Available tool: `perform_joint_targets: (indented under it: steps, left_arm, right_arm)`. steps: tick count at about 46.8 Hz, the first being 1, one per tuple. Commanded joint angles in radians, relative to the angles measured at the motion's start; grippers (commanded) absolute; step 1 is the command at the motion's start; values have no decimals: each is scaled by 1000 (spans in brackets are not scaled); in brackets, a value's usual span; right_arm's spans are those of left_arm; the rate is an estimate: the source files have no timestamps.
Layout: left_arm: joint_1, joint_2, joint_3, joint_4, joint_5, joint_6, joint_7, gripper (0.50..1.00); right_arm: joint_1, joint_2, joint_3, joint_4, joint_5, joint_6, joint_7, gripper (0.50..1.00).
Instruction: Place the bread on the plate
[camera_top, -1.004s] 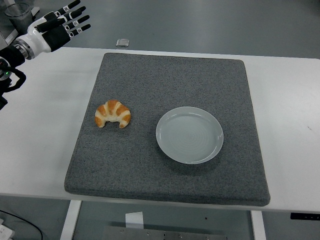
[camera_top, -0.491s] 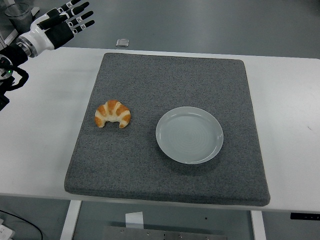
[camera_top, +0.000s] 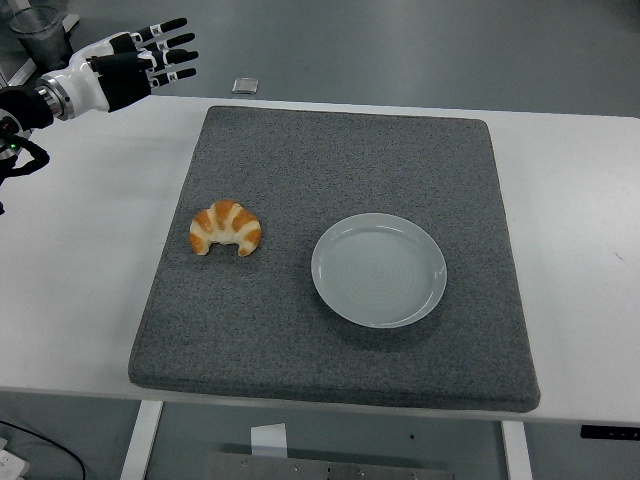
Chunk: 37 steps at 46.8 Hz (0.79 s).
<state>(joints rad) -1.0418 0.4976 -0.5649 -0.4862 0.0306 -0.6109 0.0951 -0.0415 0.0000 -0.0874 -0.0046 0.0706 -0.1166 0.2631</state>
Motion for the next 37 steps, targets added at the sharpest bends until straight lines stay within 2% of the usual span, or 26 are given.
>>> perform_joint_targets:
  steps: [1,14,18,21,29,37]
  left_arm:
    - [-1,7,0,-3,35,0,0,1000]
    - [-9,21,3,-14,46,0,0,1000]
    - [-9,30,5,-41,95,0,-6,1000]
    - [-12,47,3,-77,182,0,-34,1000]
    - [-35,91,5,-219,535,0,-184,1000]
    - [-43,96,5,-339,802,0,-209,1000]
  right_arm:
    - [0,0,0,0,0,0,-1,932]
    - [0,0,0,0,0,0,-1,932]
    - [0,0,0,0,0,0,-1,932]
    - [0,0,0,0,0,0,-1,932]
    - [0,0,0,0,0,0,1,932]
    - [0,0,0,0,0,0,-1,932]
